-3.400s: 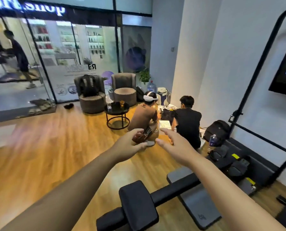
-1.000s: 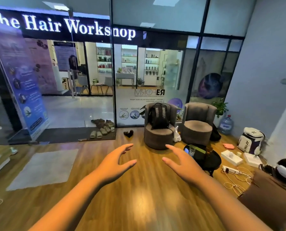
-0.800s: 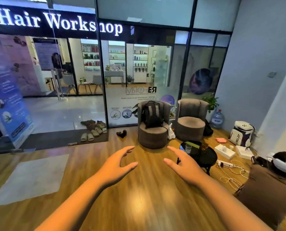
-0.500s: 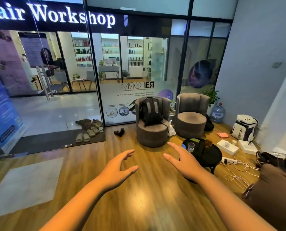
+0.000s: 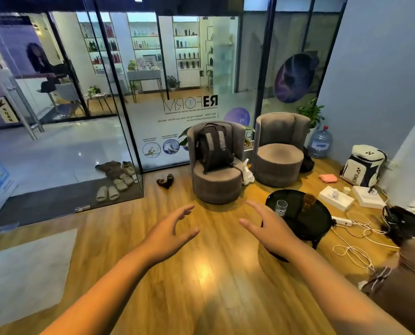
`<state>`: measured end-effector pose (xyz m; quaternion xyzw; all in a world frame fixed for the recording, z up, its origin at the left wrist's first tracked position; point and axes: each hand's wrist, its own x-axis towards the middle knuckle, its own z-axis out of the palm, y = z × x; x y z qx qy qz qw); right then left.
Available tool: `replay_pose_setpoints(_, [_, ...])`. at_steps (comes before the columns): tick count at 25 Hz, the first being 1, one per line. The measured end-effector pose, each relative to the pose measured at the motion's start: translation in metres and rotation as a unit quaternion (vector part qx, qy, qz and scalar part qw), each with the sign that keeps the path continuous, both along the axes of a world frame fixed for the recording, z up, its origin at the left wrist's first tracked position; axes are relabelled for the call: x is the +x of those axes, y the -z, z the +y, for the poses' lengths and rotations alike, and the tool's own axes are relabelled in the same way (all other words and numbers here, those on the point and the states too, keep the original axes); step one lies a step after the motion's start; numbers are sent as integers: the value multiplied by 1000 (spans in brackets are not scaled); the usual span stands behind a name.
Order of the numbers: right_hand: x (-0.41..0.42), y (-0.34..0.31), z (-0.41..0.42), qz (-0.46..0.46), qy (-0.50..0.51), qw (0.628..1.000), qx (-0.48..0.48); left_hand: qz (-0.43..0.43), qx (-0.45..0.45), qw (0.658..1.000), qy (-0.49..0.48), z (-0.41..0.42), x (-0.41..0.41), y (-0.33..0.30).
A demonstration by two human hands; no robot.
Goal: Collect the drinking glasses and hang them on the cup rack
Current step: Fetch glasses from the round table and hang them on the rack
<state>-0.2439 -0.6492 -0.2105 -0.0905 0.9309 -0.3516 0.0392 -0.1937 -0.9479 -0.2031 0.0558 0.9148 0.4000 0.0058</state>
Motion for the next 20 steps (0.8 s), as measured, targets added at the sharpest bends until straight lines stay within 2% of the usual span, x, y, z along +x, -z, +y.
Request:
replay_pose_setpoints(6, [-86,20,25,-24,42,997,53,-8,5,998,62,33,-135,23])
replay_pose_setpoints(12, [-179,23,35,-62,132,987,69,-34,-19,987,153,55,-294,36])
replay_pose_setpoints(16, [-228,30,53,-77,217,972,40,-67,-20,972,222,85,-393,44])
replay_pose_setpoints(20, [-261,51,70,-88,257,962,24,-108,16,957,268,129,-457,68])
